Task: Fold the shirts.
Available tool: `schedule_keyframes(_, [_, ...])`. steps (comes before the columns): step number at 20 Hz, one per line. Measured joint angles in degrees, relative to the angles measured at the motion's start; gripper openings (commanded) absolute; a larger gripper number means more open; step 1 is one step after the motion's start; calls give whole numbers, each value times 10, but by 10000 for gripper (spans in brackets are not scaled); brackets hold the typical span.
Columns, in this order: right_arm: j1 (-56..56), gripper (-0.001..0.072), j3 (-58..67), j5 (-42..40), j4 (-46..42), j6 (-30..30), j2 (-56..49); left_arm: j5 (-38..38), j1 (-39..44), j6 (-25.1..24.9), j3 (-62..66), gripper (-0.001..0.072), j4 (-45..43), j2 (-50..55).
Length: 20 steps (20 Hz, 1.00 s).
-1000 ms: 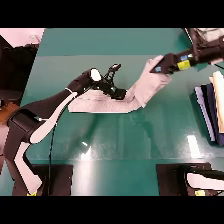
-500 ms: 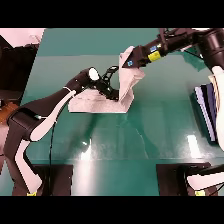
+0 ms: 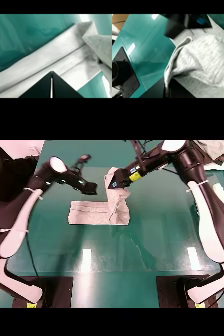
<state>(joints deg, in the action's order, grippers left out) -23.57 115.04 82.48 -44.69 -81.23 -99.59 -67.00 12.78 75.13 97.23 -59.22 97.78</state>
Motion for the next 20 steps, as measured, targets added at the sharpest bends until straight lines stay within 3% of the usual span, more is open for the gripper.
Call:
schedule_keyframes(7, [-72, 37, 2, -115, 0, 52, -83, -55, -100, -17, 0, 22, -7, -91])
schedule_keyframes(9, [-101, 409, 15, -172, 1, 76, -116, -64, -111, -18, 0, 22, -7, -105])
schedule_keyframes(10, [-117, 521, 26, -206, 2, 87, -134, -68, -114, -19, 0, 22, -7, -108])
schedule_keyframes(15, [-155, 531, 9, -290, 0, 115, -136, -89, -123, -20, 0, 22, -6, -117])
schedule_keyframes(20, [-85, 531, -106, -205, -67, 103, -41, -104, -124, -21, -1, 22, -8, -118])
